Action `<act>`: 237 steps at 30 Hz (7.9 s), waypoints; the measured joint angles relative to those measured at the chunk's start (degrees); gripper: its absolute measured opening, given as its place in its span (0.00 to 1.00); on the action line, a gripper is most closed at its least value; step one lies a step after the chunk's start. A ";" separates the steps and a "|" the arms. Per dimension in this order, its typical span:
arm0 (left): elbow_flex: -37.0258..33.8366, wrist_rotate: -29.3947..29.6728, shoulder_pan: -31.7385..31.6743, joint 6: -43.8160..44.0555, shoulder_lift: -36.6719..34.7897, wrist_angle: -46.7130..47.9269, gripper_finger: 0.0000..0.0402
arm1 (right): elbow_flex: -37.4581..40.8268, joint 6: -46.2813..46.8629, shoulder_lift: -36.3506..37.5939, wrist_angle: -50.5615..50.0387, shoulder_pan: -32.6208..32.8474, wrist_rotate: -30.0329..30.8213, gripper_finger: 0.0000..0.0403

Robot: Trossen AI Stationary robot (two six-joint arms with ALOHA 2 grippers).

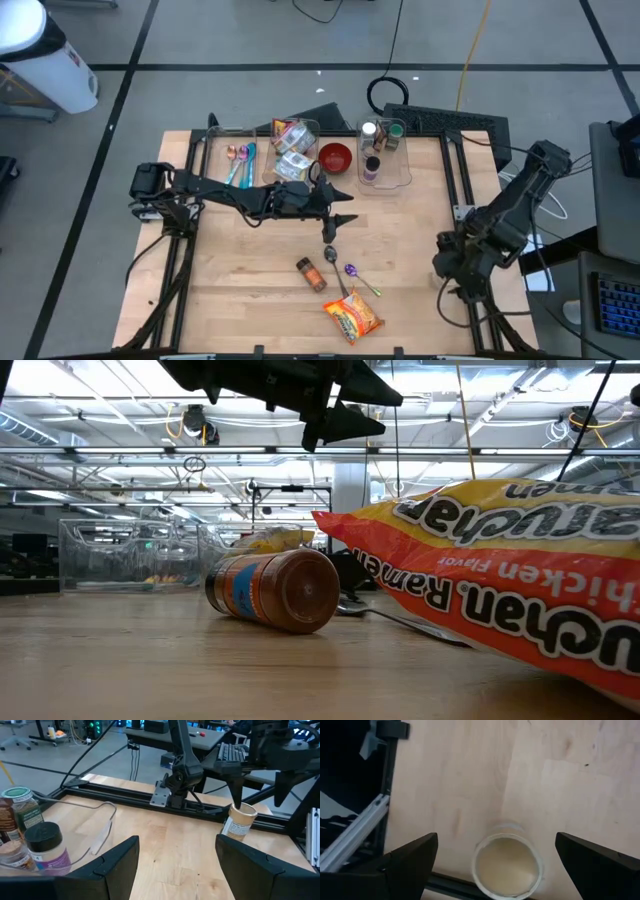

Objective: Pick & Place Food Item
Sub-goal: Put the gold seasoning bottle into the right transparent bin

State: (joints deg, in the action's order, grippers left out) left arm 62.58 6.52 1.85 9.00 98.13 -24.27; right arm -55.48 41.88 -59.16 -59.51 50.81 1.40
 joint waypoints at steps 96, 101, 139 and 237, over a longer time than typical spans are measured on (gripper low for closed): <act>-0.01 1.53 0.00 -1.12 0.00 -2.80 0.68 | 14.51 17.38 0.11 6.54 -0.61 -4.55 0.98; -0.01 1.53 0.00 -1.12 0.00 -2.78 0.67 | 14.51 15.72 0.11 7.46 -0.61 -4.44 0.98; -0.01 1.55 0.00 -7.99 -0.01 -2.91 0.68 | 11.46 -5.21 0.24 13.40 -31.67 -13.70 0.68; 0.01 -29.20 -32.15 -18.74 -16.50 27.83 0.67 | -21.49 -61.18 -39.47 8.36 -96.48 -7.32 0.68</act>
State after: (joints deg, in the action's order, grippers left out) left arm 62.59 -22.68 -30.30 -9.75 81.62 3.56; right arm -76.97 -19.30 -98.63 -51.14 -45.67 -5.92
